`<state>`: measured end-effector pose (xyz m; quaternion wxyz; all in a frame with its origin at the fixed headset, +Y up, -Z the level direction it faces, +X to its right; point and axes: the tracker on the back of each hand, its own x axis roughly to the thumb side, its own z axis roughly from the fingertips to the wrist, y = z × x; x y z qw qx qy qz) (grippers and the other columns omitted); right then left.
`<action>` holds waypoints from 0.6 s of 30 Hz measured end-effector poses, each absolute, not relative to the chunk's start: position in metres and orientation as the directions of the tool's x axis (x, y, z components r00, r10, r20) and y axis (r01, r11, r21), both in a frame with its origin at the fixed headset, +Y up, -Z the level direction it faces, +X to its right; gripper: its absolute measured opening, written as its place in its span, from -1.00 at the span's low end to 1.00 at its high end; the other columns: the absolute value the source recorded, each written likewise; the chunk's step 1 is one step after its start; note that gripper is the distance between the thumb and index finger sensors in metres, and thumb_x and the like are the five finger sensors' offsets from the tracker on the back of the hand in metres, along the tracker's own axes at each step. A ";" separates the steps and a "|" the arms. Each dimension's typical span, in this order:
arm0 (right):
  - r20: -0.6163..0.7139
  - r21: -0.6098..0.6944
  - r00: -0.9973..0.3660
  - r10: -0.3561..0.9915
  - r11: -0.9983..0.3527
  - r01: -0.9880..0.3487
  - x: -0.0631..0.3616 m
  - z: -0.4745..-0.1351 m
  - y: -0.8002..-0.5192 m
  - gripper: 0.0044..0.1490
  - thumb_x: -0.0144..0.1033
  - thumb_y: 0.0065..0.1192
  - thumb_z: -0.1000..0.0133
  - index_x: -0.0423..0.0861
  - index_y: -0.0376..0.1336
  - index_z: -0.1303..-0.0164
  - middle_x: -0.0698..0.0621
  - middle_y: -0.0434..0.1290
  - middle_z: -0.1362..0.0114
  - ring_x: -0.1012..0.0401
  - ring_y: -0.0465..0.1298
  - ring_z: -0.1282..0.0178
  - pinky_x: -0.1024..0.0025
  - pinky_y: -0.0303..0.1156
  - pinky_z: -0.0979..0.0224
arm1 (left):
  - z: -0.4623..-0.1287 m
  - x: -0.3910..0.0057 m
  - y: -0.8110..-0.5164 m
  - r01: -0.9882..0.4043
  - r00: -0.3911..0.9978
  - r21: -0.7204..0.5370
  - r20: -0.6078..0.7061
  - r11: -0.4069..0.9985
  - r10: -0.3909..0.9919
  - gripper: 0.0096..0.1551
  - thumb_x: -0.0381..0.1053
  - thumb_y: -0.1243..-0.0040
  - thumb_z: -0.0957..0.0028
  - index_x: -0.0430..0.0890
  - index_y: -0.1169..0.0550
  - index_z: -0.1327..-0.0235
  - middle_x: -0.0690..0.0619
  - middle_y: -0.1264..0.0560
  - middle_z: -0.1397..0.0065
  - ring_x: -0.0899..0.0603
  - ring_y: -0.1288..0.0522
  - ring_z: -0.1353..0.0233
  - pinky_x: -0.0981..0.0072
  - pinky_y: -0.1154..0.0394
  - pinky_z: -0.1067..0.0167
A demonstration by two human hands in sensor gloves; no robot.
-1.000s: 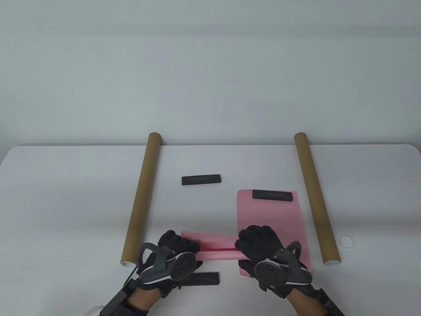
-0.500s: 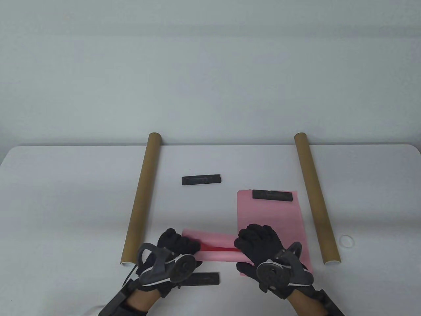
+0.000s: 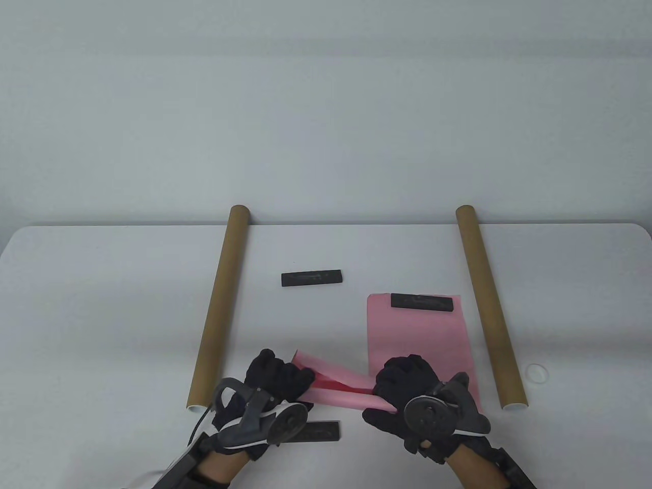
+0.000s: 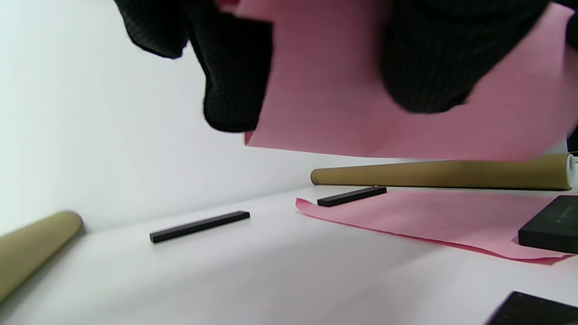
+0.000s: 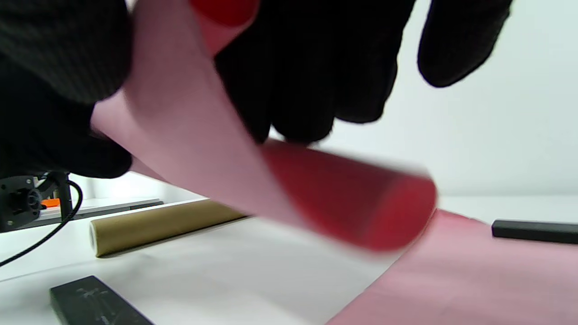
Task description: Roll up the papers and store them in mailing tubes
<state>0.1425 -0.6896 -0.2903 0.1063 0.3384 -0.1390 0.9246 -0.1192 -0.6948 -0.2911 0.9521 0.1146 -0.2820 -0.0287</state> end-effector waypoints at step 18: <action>0.658 -0.220 -0.750 0.061 -0.938 -0.269 0.142 -0.289 -0.689 -0.15 0.24 0.44 0.04 -0.11 0.42 -0.29 -0.18 0.45 -0.49 -0.28 0.42 -0.53 -0.43 0.29 -0.45 | -0.292 -0.120 -0.694 -0.017 0.839 0.211 0.535 0.977 -0.101 -0.40 0.42 -0.26 0.22 0.16 -0.63 -0.02 0.24 -0.72 0.14 0.07 -0.76 0.06 -0.07 -0.42 -0.41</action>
